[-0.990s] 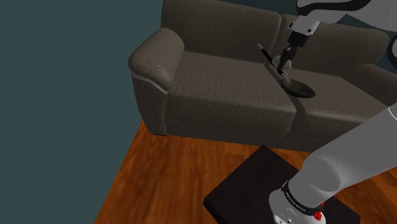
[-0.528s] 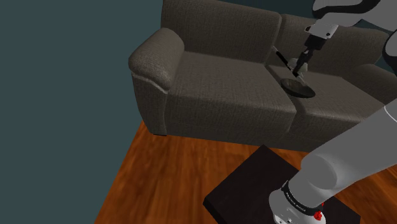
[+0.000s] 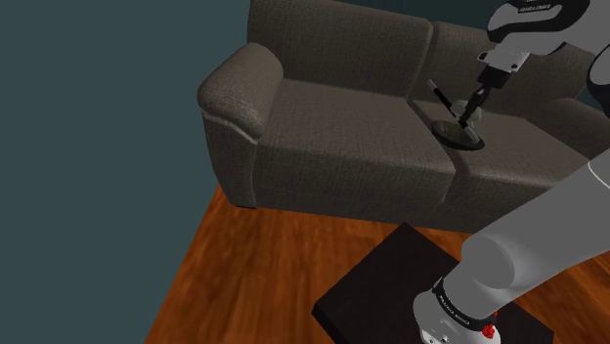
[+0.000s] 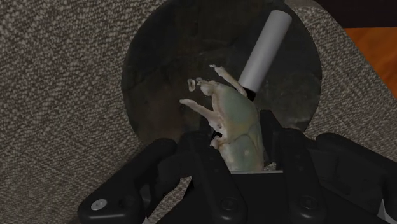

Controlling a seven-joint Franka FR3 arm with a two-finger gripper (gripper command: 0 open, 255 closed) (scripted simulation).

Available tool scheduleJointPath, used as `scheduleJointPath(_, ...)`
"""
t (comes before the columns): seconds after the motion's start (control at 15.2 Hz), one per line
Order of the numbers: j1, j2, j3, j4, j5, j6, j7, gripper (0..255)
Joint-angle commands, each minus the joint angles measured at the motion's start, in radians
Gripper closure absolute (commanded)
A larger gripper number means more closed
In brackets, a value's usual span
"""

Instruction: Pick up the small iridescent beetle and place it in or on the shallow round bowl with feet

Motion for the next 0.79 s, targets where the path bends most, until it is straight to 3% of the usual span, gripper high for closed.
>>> scheduleJointPath(0.0,-0.001,-0.001,-0.001,-0.027,-0.001,0.027,-0.003,255)
scheduleJointPath(0.33,-0.003,0.000,-0.004,-0.093,-0.001,0.093,-0.008,255)
scheduleJointPath(0.73,-0.003,0.001,-0.004,-0.099,0.000,0.100,-0.009,255)
